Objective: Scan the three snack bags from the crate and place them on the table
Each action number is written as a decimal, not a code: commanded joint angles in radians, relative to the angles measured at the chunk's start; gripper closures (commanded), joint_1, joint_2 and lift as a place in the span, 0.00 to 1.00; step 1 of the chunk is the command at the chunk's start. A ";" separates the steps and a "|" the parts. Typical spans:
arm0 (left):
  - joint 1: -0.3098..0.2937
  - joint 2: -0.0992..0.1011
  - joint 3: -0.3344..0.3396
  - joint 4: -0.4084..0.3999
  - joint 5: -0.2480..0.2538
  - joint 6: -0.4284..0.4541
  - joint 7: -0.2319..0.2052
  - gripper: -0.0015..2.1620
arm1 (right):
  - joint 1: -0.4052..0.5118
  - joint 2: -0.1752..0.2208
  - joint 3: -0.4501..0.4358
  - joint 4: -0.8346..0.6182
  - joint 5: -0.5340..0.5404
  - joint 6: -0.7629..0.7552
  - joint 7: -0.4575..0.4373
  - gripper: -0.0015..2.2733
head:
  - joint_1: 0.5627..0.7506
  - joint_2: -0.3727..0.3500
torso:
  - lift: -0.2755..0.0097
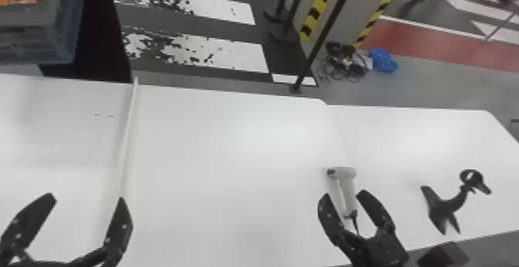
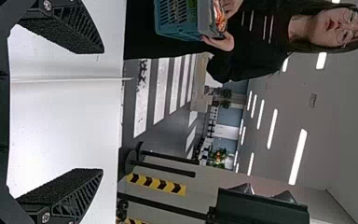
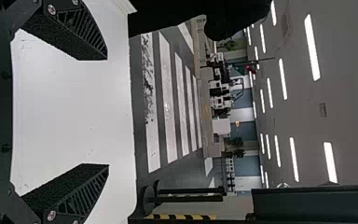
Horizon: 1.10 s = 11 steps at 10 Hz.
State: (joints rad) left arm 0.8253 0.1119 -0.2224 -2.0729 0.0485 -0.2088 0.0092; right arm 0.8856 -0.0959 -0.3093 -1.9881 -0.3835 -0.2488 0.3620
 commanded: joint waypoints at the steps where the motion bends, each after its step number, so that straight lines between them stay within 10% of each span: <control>1: -0.002 0.000 0.000 0.002 -0.001 -0.001 0.000 0.04 | 0.001 0.001 0.001 0.002 0.000 -0.006 0.000 0.05 | 0.70 0.03 | 0.84; 11: -0.011 0.003 0.006 0.014 0.001 0.006 -0.006 0.04 | -0.001 0.012 0.009 0.002 -0.005 -0.006 0.000 0.05 | 0.70 0.03 | 0.84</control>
State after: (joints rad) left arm 0.8145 0.1139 -0.2162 -2.0595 0.0490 -0.2030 0.0032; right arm 0.8848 -0.0868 -0.3007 -1.9875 -0.3877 -0.2528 0.3620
